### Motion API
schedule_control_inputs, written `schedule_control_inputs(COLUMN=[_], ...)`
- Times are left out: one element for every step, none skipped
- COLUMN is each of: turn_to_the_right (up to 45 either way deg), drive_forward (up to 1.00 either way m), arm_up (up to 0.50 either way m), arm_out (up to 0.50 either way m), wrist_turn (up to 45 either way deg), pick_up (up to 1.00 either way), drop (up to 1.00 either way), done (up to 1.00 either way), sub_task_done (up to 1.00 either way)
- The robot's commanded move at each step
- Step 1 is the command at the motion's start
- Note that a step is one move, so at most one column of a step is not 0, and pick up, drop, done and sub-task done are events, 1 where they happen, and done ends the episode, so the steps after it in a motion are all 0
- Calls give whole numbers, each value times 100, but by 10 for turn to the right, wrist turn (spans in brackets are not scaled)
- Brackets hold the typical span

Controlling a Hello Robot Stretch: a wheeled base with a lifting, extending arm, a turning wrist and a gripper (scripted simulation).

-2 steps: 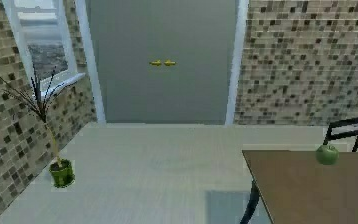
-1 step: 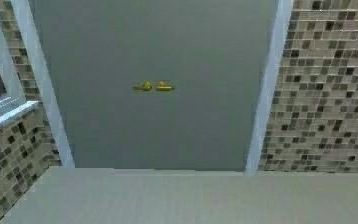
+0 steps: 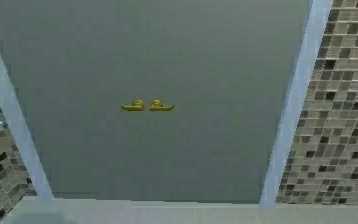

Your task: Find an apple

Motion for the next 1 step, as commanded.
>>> schedule_control_inputs(turn_to_the_right=[240], drive_forward=[0], arm_up=[0], arm_out=[0], wrist_turn=[0], pick_up=[0], drop=[0], done=[0], sub_task_done=[0])
